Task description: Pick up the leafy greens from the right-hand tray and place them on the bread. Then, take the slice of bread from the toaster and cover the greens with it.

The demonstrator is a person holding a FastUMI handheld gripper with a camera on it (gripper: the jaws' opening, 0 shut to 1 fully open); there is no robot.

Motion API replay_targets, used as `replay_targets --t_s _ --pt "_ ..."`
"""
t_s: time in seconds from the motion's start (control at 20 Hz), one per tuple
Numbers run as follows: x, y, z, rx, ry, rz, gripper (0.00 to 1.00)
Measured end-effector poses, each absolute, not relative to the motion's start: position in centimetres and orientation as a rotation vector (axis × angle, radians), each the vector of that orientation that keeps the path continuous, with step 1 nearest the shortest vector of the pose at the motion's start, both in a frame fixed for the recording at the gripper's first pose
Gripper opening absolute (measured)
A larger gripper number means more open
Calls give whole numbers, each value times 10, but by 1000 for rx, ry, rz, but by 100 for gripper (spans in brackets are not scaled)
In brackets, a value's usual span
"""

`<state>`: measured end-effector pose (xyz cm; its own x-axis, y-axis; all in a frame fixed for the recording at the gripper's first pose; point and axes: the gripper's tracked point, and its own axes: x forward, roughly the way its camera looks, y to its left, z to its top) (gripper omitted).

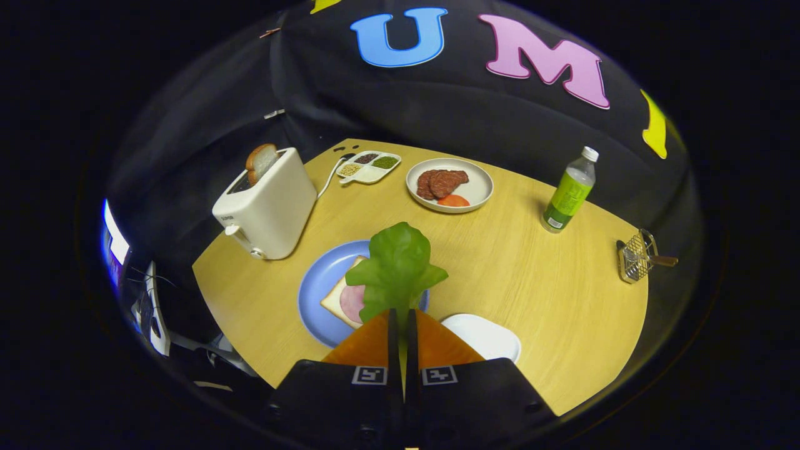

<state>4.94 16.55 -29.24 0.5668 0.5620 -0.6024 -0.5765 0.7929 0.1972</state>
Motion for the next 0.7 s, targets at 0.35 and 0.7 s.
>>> replay_targets --t_s 0.35,0.7 --pt "47 211 -299 -63 743 734 6" --pt "60 232 -309 -88 762 728 26"
